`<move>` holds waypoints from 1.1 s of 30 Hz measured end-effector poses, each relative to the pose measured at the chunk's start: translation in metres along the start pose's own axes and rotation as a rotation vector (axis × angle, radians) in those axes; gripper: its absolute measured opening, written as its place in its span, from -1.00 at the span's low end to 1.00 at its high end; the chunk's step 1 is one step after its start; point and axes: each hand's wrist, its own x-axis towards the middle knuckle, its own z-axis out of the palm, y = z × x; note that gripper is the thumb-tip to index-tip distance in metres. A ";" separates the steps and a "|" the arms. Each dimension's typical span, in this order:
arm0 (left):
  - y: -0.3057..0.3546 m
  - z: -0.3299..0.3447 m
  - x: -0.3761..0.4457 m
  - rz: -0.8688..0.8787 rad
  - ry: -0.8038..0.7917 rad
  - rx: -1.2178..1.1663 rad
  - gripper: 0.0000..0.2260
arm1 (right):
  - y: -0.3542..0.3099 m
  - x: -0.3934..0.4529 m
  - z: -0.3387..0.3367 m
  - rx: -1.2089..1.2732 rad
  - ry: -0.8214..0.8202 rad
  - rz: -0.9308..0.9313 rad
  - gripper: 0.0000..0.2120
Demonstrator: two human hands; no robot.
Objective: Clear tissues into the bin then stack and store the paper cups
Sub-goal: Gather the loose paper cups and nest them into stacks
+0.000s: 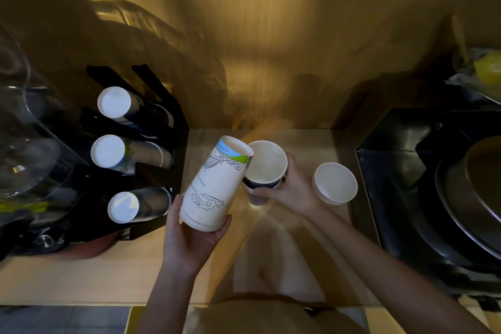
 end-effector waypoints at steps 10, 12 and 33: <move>0.004 -0.008 -0.001 0.049 0.007 -0.041 -0.39 | -0.006 0.014 0.014 0.077 -0.073 0.010 -0.25; 0.003 -0.009 -0.001 0.045 0.014 -0.048 -0.38 | -0.005 0.013 0.012 0.070 -0.093 0.005 -0.25; 0.000 0.069 -0.016 0.706 0.026 0.859 -0.37 | -0.062 -0.040 -0.049 -0.365 0.210 -0.518 -0.30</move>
